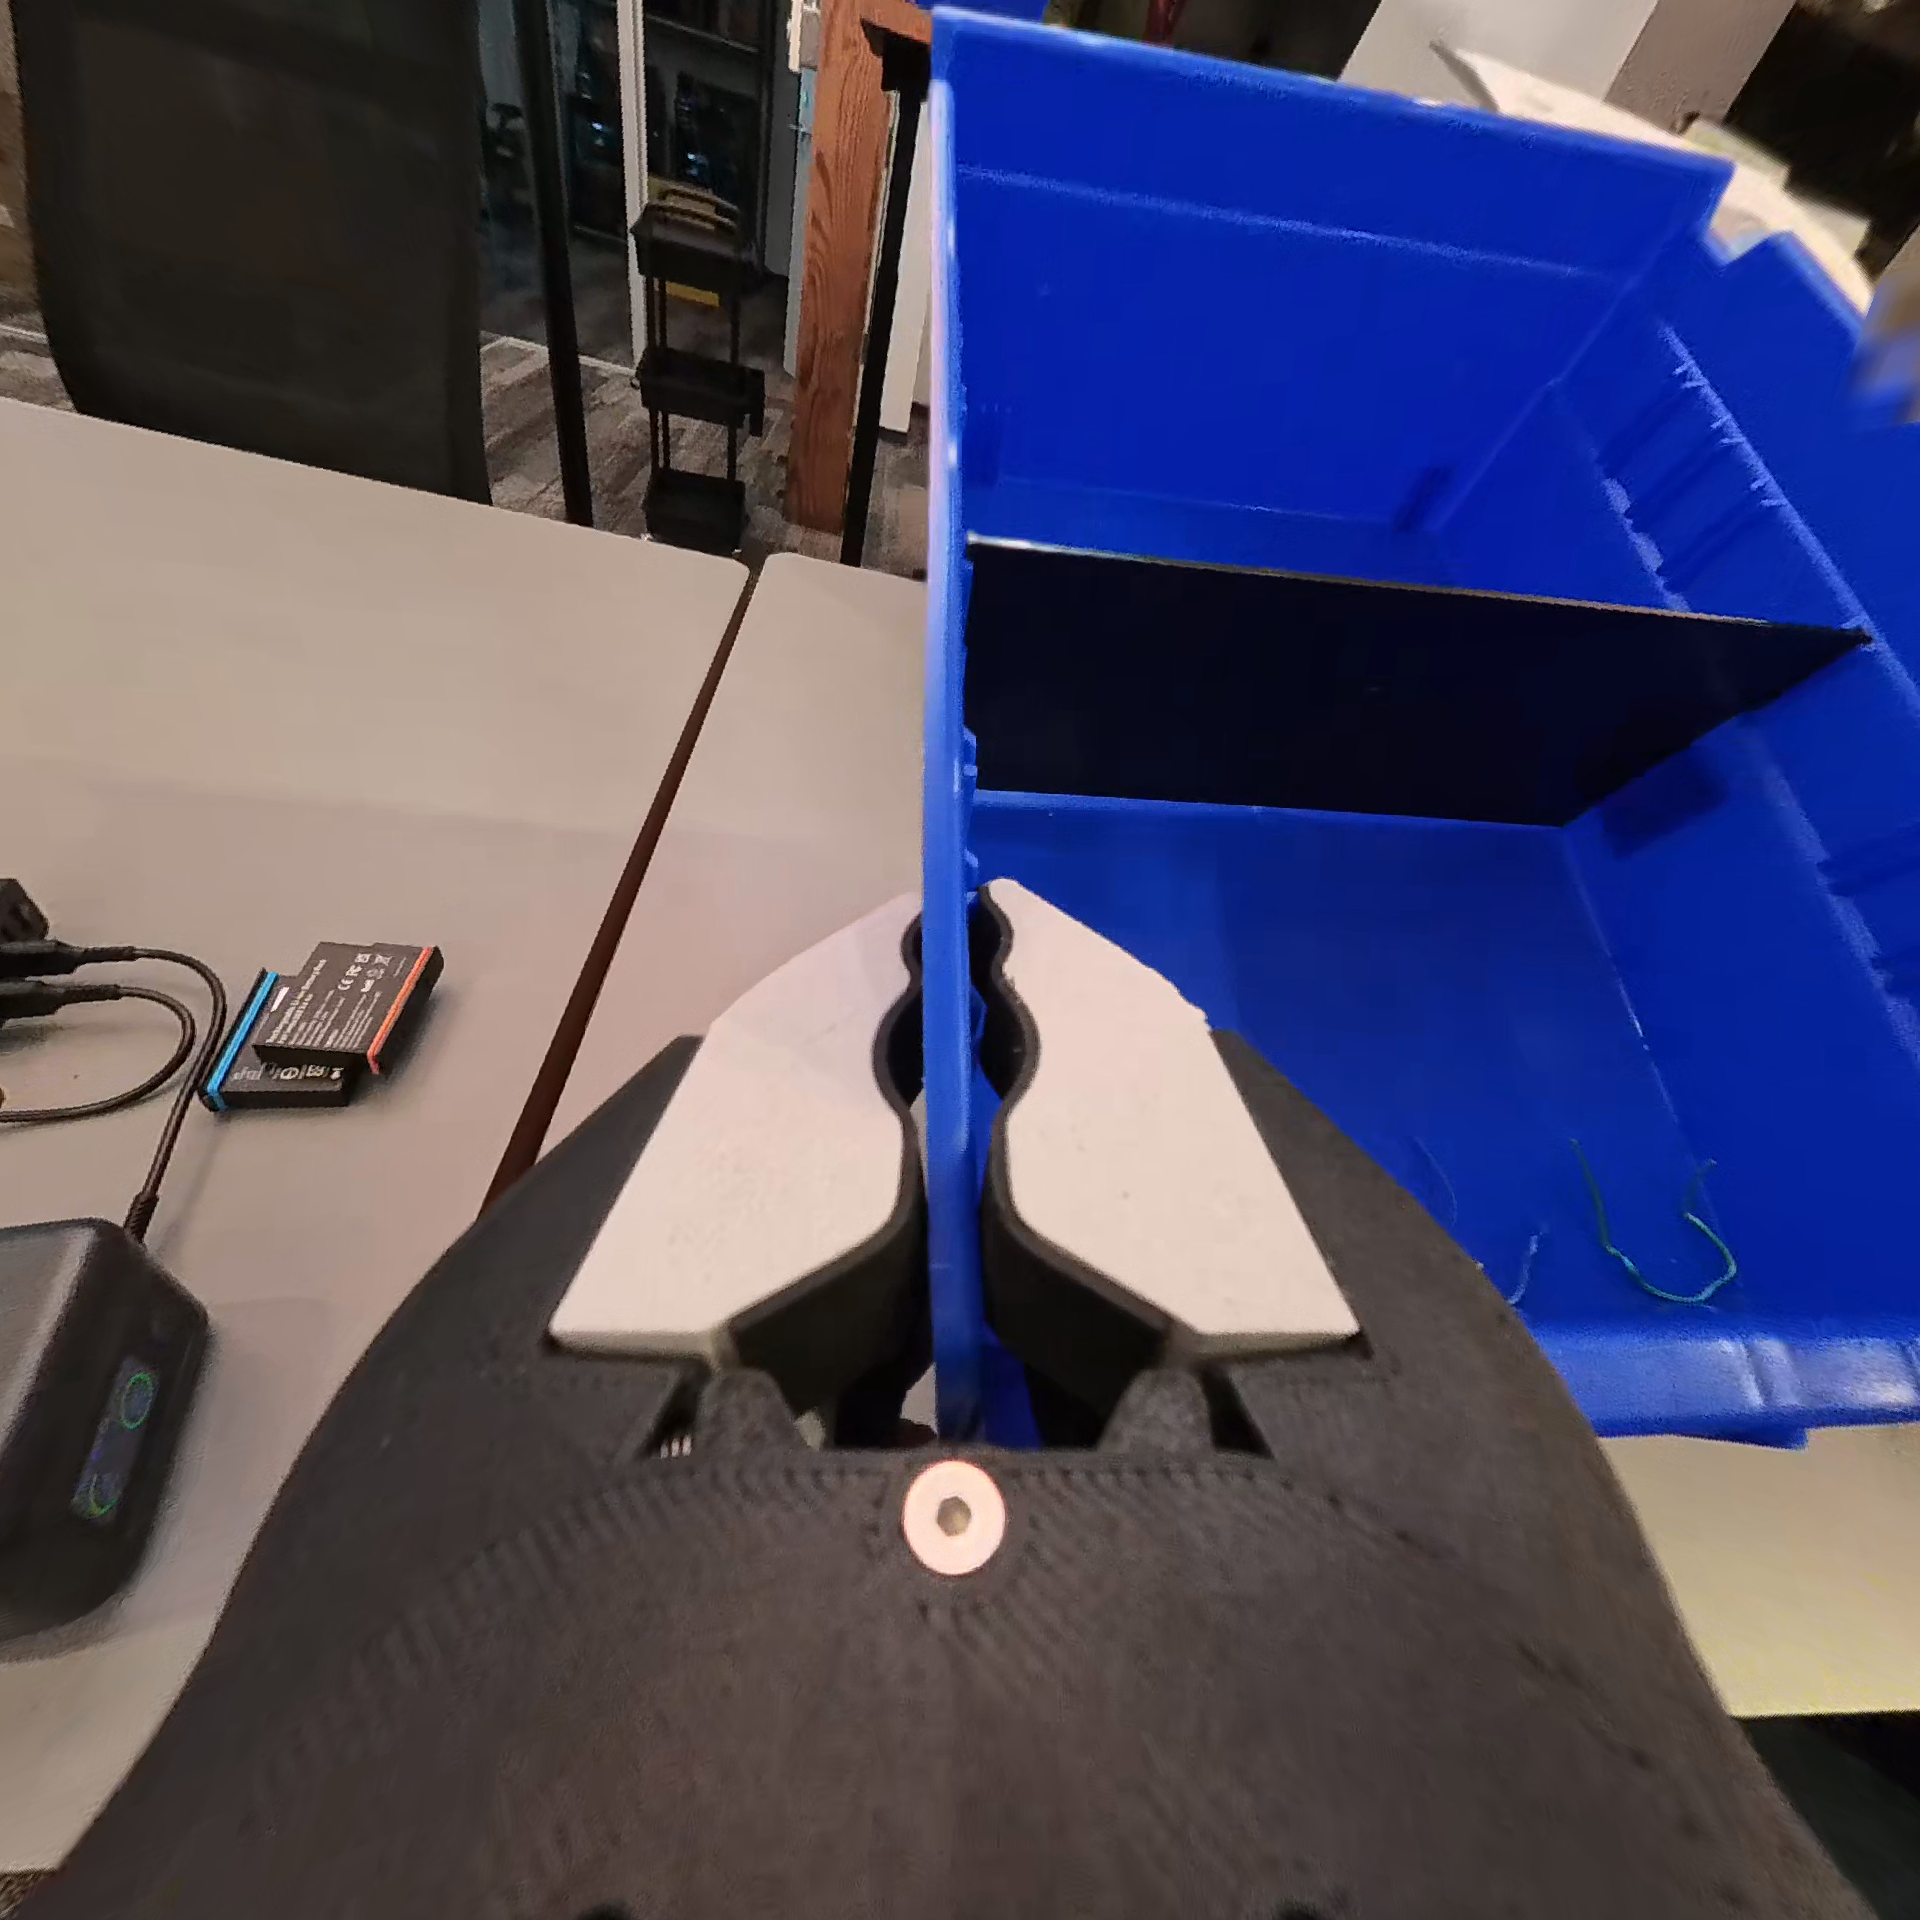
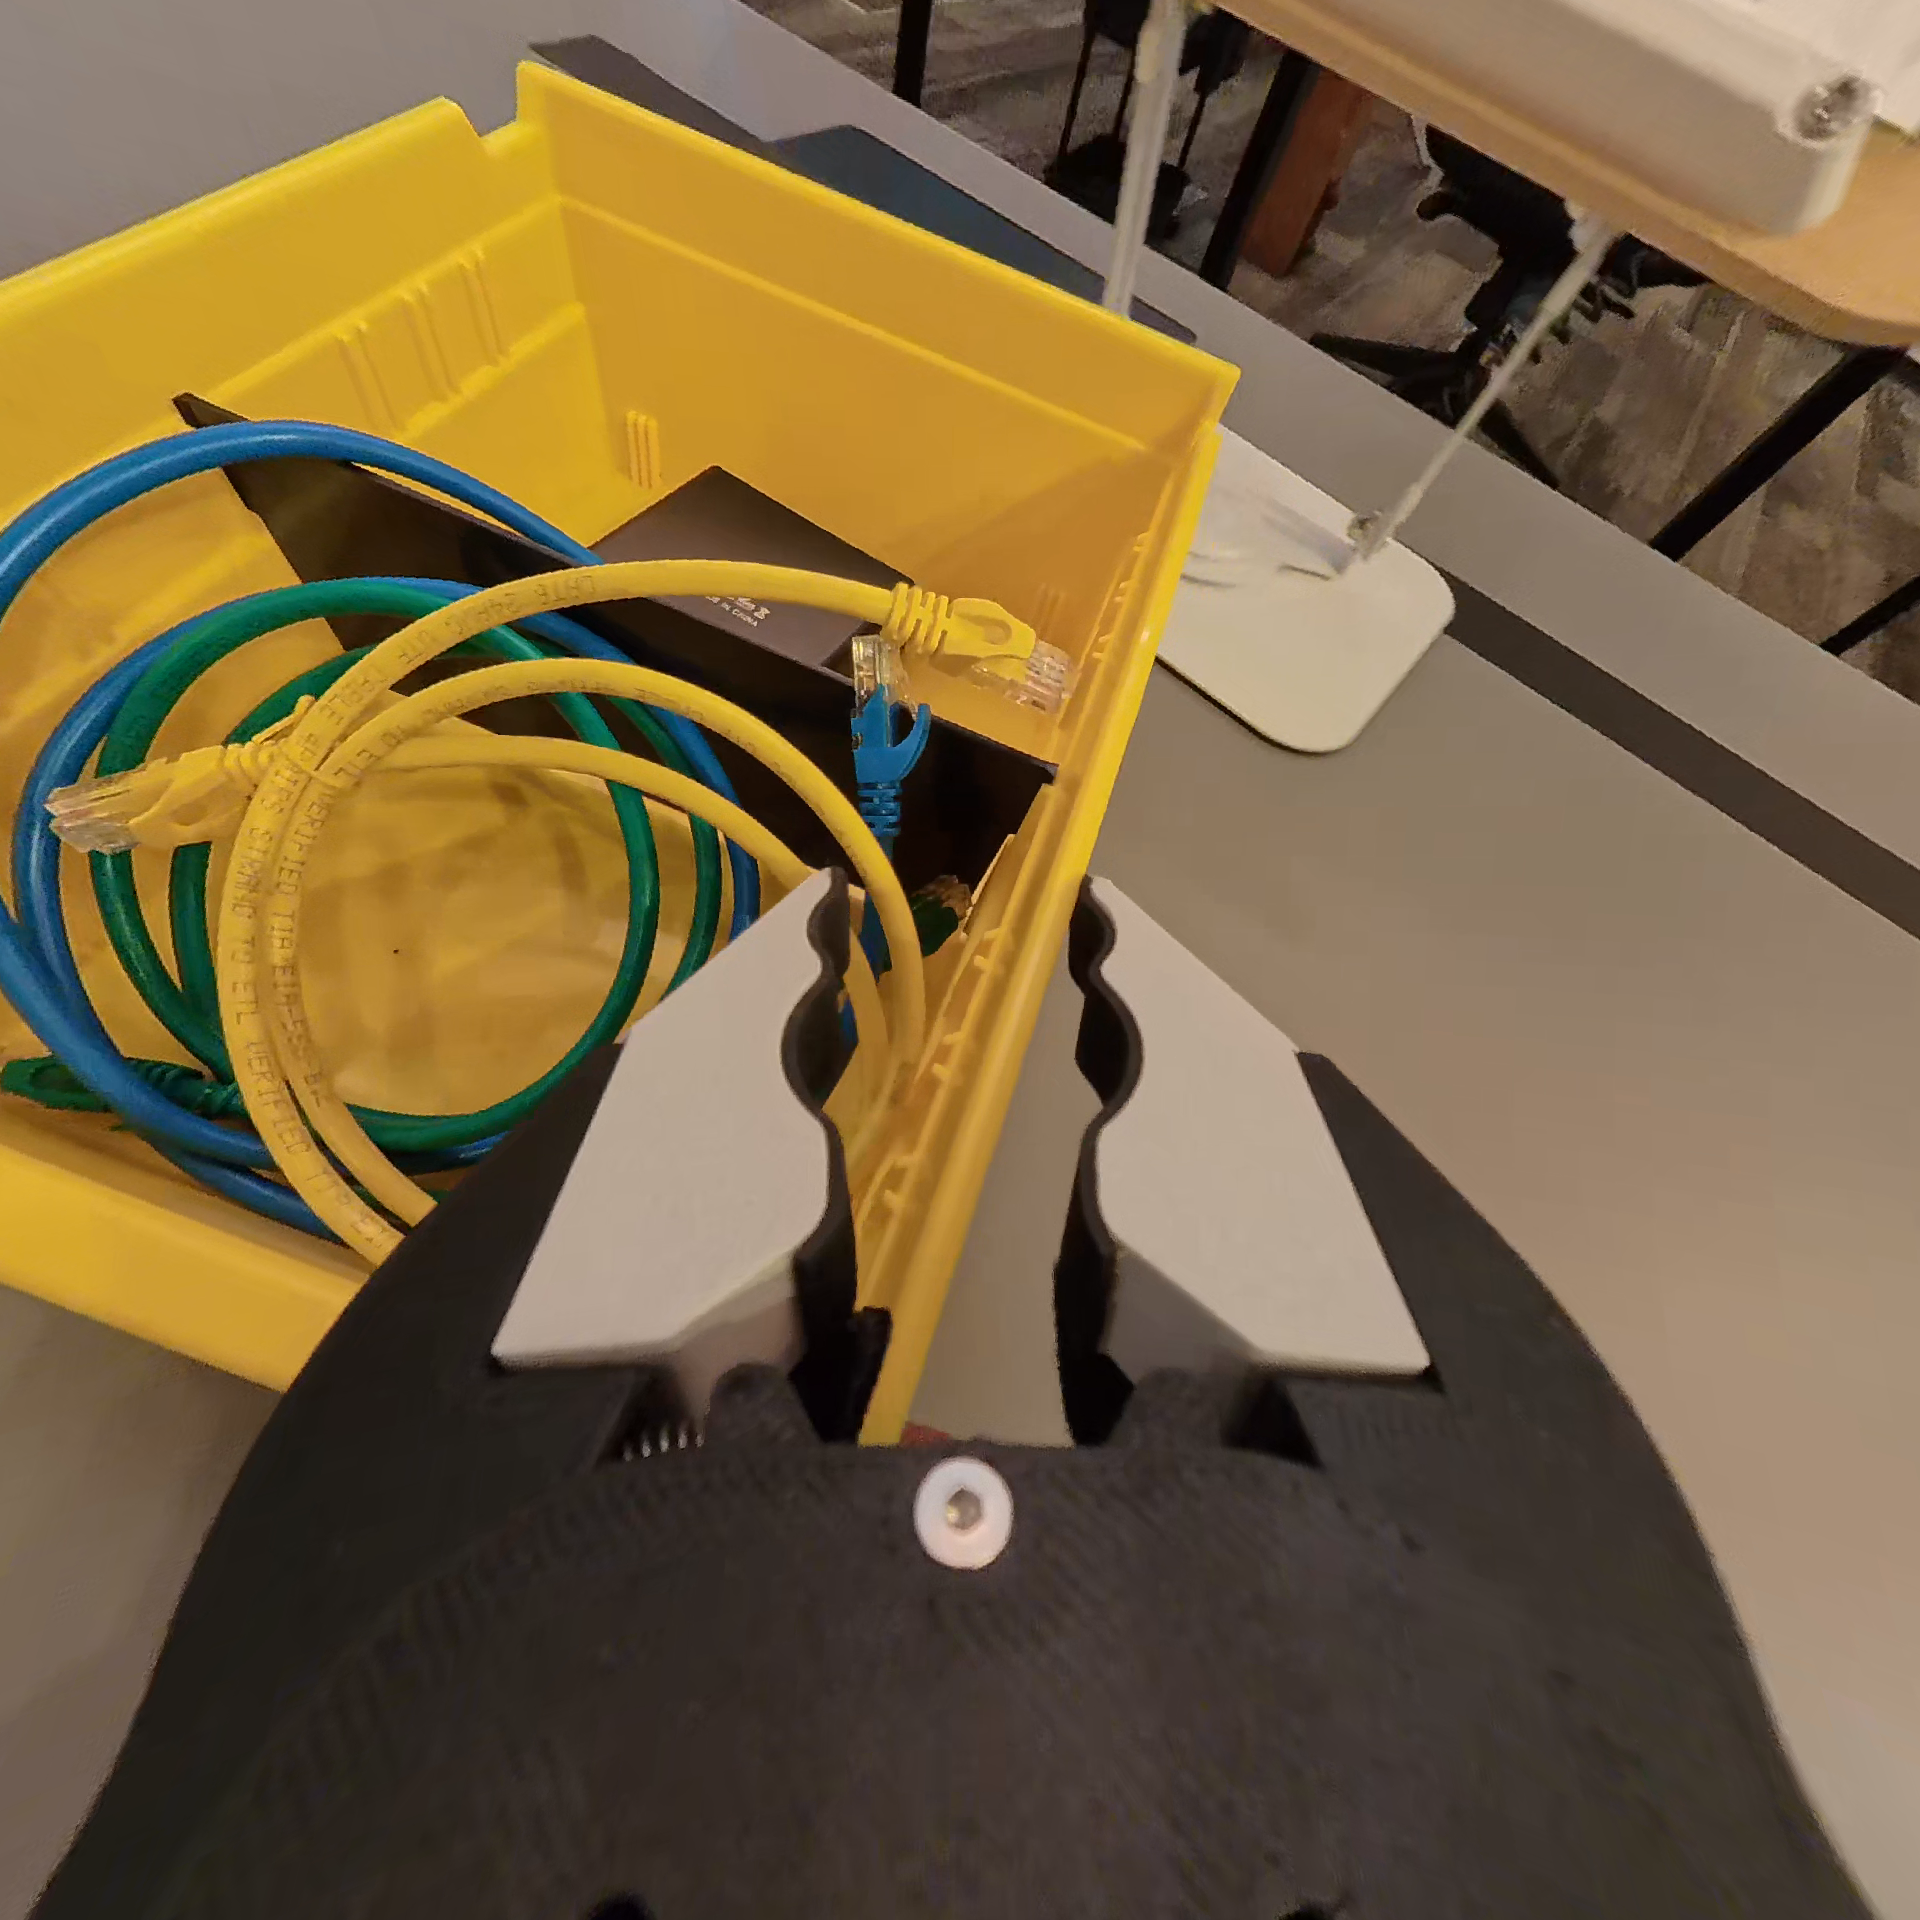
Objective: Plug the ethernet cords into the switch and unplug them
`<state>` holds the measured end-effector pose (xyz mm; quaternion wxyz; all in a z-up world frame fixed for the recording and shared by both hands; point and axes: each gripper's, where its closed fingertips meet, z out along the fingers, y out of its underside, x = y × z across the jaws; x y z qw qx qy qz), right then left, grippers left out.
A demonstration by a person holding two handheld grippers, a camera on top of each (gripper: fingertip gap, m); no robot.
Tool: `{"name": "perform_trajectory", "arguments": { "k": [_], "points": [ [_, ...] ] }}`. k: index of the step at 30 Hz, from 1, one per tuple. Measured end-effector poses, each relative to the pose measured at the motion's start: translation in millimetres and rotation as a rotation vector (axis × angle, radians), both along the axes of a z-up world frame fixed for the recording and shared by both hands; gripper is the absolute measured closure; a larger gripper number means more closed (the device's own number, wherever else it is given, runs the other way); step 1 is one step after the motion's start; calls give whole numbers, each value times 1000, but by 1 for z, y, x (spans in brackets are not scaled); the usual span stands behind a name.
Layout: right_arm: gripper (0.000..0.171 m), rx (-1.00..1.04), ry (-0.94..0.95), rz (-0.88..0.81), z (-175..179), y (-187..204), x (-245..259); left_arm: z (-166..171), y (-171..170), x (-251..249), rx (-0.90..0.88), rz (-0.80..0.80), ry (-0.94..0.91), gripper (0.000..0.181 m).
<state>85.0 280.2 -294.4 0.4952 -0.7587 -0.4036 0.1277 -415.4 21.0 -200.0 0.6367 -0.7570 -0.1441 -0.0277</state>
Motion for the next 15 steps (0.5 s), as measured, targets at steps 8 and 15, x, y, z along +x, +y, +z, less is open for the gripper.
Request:
{"name": "perform_trajectory", "arguments": {
  "k": [8,15],
  "points": [
    [119,-31,73,48,0,-22,-73,14,-6,-1,54,1,-27,176],
    [109,-35,115,96,0,-47,-133,20,-11,-6,90,21,-41,176]
  ]
}}
